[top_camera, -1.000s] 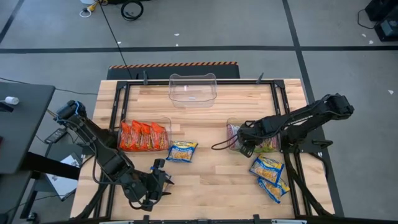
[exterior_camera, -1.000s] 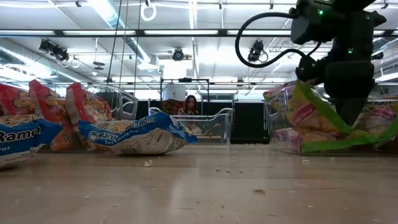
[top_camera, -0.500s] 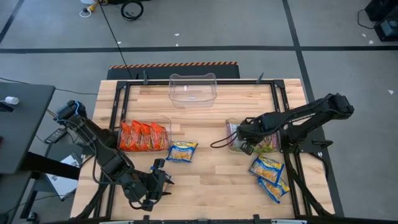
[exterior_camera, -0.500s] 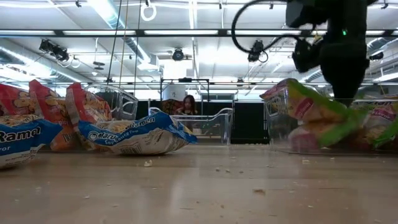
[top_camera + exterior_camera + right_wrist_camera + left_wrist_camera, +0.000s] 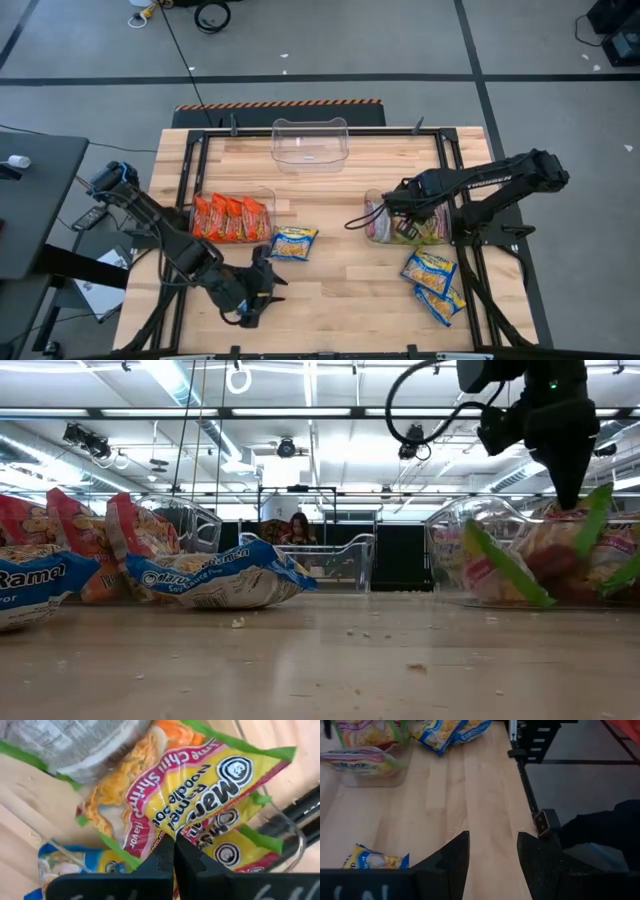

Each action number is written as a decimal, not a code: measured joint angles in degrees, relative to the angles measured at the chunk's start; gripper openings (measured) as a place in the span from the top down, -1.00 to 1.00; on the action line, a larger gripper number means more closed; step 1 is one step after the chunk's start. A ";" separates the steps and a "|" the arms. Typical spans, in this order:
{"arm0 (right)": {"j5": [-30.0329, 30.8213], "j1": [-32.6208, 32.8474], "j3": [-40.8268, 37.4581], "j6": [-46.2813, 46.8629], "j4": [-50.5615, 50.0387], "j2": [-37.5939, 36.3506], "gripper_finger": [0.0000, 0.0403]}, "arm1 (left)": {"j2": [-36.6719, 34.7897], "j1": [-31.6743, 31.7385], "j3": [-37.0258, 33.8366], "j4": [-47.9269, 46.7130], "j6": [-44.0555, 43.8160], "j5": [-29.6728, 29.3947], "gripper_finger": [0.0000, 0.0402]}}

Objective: Sort Maruchan noodles
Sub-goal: Put the green noodle from the bottom into the middle right transparent bin, then put the blue noodle from the middle into the top transparent bin

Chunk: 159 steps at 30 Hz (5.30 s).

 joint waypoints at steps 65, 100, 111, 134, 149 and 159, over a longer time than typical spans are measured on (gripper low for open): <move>34.63 29.42 1.09 -29.03 43.86 -0.63 0.32 | 22.21 16.57 7.48 -5.20 -1.24 14.54 0.16; 5.78 28.93 6.95 -16.60 23.91 -4.83 -0.23 | 27.63 29.68 26.75 -23.42 16.50 39.45 -0.04; 4.29 35.40 6.95 -4.71 32.66 3.12 -0.21 | 38.50 33.94 26.67 -27.34 43.39 47.71 -0.10; 10.24 33.28 6.95 0.00 40.00 9.04 -0.20 | 41.22 40.46 27.03 -41.32 30.48 39.60 -0.08; 11.18 31.91 6.95 -1.06 41.96 9.08 -0.20 | 41.03 48.93 29.99 -46.84 32.92 49.80 -0.08; 12.46 31.89 6.95 -0.17 42.03 9.08 -0.20 | 45.03 46.56 29.99 -47.07 44.93 51.36 -0.08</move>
